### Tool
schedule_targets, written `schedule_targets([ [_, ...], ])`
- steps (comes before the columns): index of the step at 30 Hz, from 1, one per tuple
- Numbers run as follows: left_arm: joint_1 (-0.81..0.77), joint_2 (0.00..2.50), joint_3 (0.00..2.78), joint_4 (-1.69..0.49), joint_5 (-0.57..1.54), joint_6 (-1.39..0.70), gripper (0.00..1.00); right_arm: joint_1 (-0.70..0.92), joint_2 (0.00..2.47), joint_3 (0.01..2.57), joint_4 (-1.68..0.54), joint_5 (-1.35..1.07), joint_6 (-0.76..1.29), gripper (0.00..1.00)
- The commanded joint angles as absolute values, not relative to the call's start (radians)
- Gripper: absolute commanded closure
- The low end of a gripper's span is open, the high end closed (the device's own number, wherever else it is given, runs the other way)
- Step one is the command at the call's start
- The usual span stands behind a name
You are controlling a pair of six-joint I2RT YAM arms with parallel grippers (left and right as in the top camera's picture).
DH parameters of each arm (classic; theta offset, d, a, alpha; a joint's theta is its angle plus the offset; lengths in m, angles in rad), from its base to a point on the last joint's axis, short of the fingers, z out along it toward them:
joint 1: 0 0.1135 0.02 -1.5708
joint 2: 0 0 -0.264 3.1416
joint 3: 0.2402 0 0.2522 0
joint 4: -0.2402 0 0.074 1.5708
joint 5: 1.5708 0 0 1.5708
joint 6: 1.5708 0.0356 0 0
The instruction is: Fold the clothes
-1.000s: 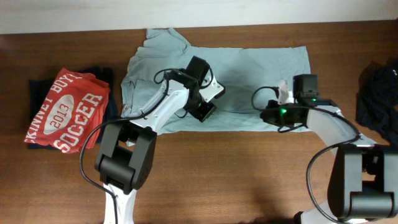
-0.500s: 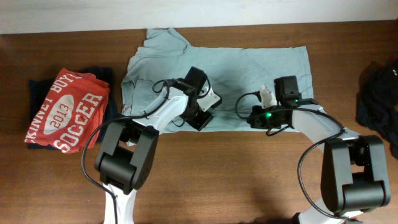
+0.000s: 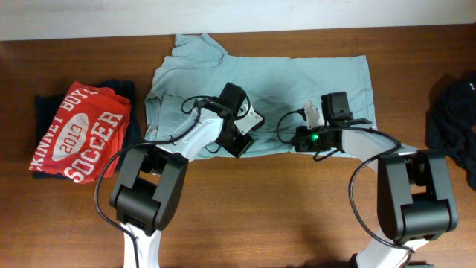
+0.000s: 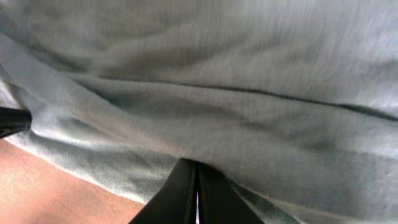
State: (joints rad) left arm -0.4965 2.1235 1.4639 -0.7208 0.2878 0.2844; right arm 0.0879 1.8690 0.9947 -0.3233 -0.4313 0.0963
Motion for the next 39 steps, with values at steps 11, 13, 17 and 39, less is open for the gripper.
schedule_targets([
  [11,-0.495,2.128,1.433,-0.726,0.262,0.278,1.00,0.050,1.884,1.046,-0.371,-0.473,0.081,0.96],
  [13,-0.495,2.128,1.433,-0.727,0.262,0.278,1.00,0.050,1.884,1.046,-0.351,-0.462,0.082,0.96],
  [17,-0.495,2.128,1.433,-0.736,0.262,0.278,1.00,0.050,1.884,1.046,-0.294,-0.376,0.086,0.96],
  [39,-0.495,2.128,1.433,-0.750,0.208,0.278,1.00,-0.009,1.789,1.092,-0.611,-0.428,0.127,0.96],
])
